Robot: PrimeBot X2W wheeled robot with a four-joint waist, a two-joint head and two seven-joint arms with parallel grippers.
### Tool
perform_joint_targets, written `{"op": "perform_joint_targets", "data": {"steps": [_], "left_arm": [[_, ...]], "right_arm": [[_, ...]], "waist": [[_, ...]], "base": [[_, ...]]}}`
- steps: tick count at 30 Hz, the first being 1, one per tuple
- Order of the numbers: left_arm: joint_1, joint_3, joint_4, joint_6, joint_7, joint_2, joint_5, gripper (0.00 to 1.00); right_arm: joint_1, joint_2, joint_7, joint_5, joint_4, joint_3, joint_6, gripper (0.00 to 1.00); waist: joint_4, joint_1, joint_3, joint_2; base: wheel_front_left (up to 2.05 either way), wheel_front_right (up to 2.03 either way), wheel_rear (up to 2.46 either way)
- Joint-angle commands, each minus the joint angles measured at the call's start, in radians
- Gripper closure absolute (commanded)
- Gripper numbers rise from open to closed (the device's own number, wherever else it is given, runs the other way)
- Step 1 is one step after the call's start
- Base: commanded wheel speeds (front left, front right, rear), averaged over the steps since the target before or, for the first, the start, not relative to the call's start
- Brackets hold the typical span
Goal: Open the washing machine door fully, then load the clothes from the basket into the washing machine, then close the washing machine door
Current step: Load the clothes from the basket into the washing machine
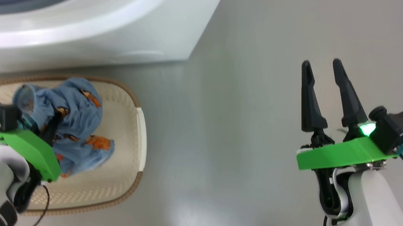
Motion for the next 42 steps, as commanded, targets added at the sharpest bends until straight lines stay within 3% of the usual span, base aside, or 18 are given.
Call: {"op": "perform_joint_targets", "data": {"steps": [1,7,11,25,35,42], "left_arm": [[0.028,0.024,-0.020,0.001,-0.019,0.028,-0.008,1.00],[0.071,0.048,-0.056,0.001,-0.034,0.019,-0.009,1.00],[0.108,0.123,-0.120,0.004,-0.035,0.018,0.029,1.00],[0.301,0.332,-0.407,0.058,-0.035,-0.028,0.225,1.00],[0.430,0.433,-0.641,0.118,-0.036,-0.036,0.345,1.00],[0.469,0.452,-0.747,0.140,-0.036,-0.041,0.373,1.00]], "right_arm": [[0.037,0.003,-0.008,-0.002,-0.013,0.007,0.006,0.00],[0.065,0.003,-0.008,-0.005,0.005,-0.002,0.006,0.00],[0.085,-0.002,-0.008,-0.001,0.016,-0.008,0.006,0.00],[0.164,-0.053,-0.008,0.028,0.047,-0.012,0.006,0.00],[0.204,-0.092,-0.008,0.047,0.046,-0.012,0.006,0.00],[0.213,-0.101,-0.008,0.053,0.052,-0.002,0.006,0.00]], "waist": [[0.033,0.0002,-0.113,-0.0001],[0.052,0.0002,-0.192,-0.0001],[0.070,0.0002,-0.245,-0.0001],[0.137,0.0002,-0.410,-0.0001],[0.166,0.0002,-0.477,-0.0001],[0.174,0.0002,-0.500,-0.0001]], "base": [[0.00,0.00,0.00],[0.00,0.00,0.00],[0.00,0.00,0.00],[0.00,0.00,0.00],[0.00,0.00,0.00],[0.00,0.00,0.00]]}}
